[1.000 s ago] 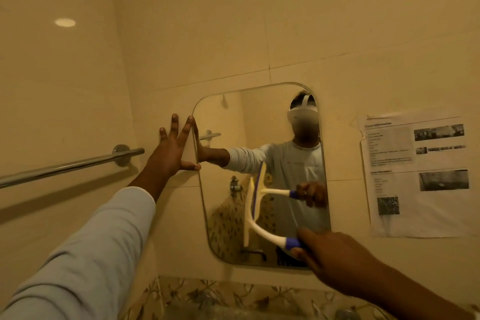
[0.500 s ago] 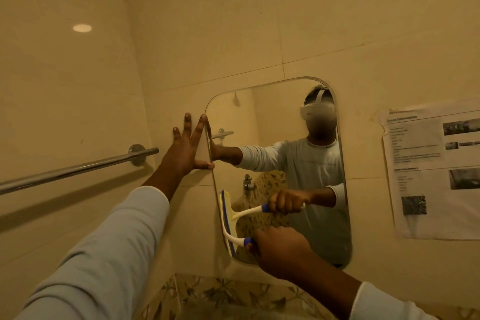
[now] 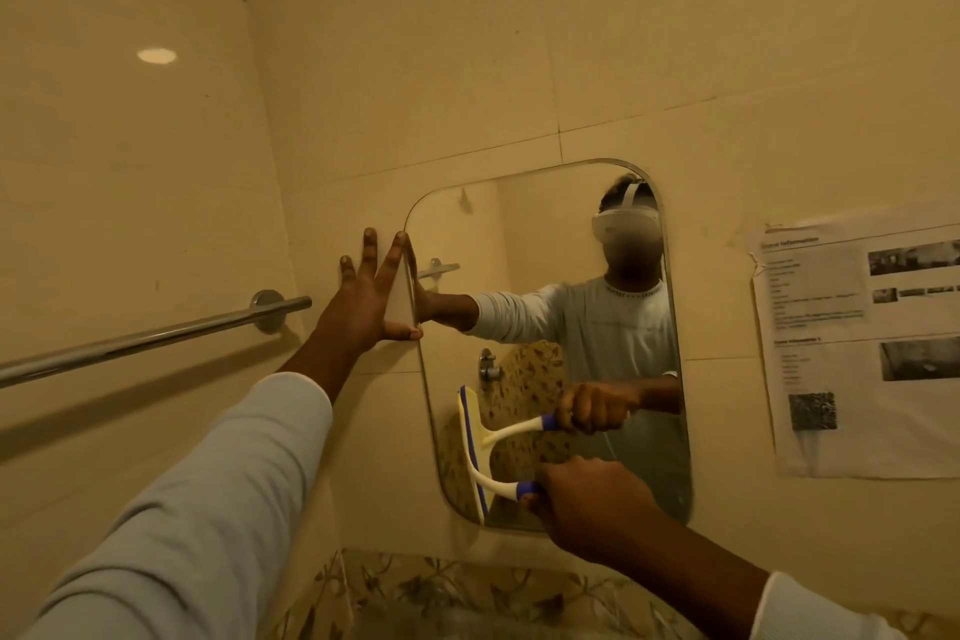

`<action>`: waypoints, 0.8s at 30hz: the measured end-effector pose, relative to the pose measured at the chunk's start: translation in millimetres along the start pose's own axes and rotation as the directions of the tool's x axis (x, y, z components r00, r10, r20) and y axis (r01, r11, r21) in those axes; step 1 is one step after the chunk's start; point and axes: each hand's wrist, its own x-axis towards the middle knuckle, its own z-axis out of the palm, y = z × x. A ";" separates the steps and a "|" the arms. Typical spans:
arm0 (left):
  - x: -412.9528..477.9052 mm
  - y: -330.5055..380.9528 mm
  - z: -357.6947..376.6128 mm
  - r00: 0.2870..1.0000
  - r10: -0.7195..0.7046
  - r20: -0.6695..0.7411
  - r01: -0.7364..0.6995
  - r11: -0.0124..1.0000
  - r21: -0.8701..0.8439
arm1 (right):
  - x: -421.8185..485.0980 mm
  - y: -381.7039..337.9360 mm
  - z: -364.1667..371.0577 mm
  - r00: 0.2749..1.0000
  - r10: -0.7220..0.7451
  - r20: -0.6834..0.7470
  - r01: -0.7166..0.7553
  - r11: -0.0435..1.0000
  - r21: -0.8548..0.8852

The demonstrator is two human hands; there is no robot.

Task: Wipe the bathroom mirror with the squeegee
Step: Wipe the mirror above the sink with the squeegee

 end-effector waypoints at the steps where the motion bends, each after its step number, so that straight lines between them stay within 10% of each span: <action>1: 0.1 0.5 -0.3 1.000 0.000 -0.001 0.000 1.000 0.002 | -1.9 4.7 0.3 1.000 0.003 0.008 -0.003 1.000 0.006; 24: -1.4 2.0 -1.5 1.000 0.004 0.009 -0.004 1.000 -0.001 | -96.9 119.8 -15.7 0.985 0.172 0.023 -0.168 0.978 -0.124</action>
